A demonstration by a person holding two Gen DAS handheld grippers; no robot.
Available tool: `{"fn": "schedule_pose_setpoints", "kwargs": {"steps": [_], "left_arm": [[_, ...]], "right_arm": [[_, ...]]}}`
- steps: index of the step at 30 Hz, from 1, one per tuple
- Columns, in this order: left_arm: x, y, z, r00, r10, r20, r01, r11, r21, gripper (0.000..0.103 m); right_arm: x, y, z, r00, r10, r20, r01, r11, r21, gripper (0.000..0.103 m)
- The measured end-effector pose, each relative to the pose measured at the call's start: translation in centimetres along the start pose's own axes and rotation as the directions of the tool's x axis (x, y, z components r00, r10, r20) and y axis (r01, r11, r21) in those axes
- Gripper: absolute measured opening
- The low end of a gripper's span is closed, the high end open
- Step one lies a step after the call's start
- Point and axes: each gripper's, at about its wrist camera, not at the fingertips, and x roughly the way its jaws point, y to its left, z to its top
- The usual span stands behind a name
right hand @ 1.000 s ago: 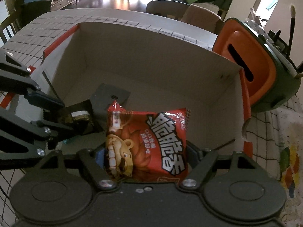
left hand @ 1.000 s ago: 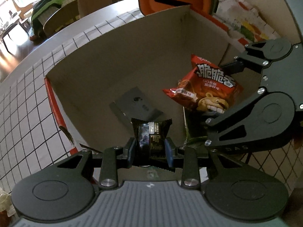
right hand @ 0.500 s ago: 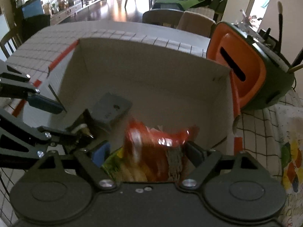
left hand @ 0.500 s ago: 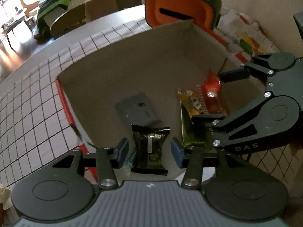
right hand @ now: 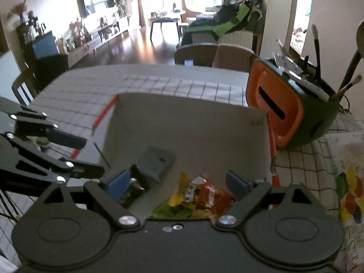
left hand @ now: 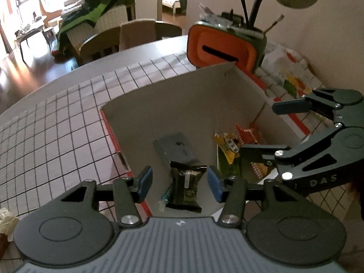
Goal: Organize snacks
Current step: 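Withdraw both open tools from the box back toward the snack pile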
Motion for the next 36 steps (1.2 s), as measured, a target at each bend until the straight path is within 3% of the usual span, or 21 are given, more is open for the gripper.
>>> {"fn": "schedule_pose_setpoints", "kwargs": {"steps": [6,23,36], "left_arm": [[-3.0,1.1,-0.8,0.997,0.014,0.07,-0.013,1.0,-0.014,0.062],[-9.5,7.5,-4.9,0.98,0.013,0.198,-0.002,0.998,-0.055,0.083],[-13.5,15.3,-9.3,0.97,0.047,0.237,-0.025,0.995,-0.097,0.087]], "right_arm": [[-2.0,1.7,0.5,0.998,0.009,0.066,-0.011,0.999,0.036,0.1],[-4.2,9.0,0.9,0.981,0.026,0.192,-0.056,0.986,0.154,0.103],[-2.2,16.9,2.5,0.975,0.041,0.219,-0.074,0.987,0.145,0.103]]}}
